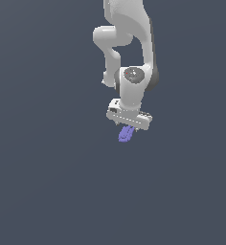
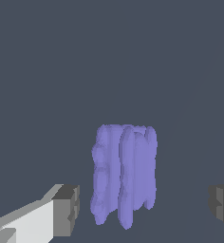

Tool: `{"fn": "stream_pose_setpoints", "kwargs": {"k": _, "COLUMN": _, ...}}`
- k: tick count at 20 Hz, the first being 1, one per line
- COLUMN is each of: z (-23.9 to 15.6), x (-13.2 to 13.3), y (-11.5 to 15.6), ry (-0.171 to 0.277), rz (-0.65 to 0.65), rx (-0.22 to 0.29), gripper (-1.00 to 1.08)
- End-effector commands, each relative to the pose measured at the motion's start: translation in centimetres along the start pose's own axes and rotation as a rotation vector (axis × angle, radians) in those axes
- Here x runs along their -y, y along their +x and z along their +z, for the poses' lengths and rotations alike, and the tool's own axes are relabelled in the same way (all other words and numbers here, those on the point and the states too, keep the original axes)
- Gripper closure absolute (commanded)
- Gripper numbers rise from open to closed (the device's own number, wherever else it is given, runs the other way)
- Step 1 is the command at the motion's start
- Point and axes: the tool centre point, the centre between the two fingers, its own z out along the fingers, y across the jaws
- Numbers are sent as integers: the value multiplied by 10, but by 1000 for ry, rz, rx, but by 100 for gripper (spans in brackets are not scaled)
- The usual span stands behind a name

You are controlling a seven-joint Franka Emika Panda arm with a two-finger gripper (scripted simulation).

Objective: Pick up the object and move it to a goal position.

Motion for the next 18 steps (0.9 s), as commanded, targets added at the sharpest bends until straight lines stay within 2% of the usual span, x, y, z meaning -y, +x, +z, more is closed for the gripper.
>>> {"fn": "stream_pose_setpoints", "kwargs": {"k": 1, "z": 2, "x": 0, "y": -3, "ry": 0, "rz": 17, "rx": -1, "gripper": -92}}
{"fn": "stream_pose_setpoints", "kwargs": {"k": 10, "z": 8, "x": 1, "y": -5, "ry": 0, "rz": 23, "rx": -1, "gripper": -92}}
{"fn": "stream_pose_setpoints", "kwargs": {"k": 18, "z": 43, "x": 0, "y": -6, "ry": 0, "rz": 25, "rx": -1, "gripper": -92}}
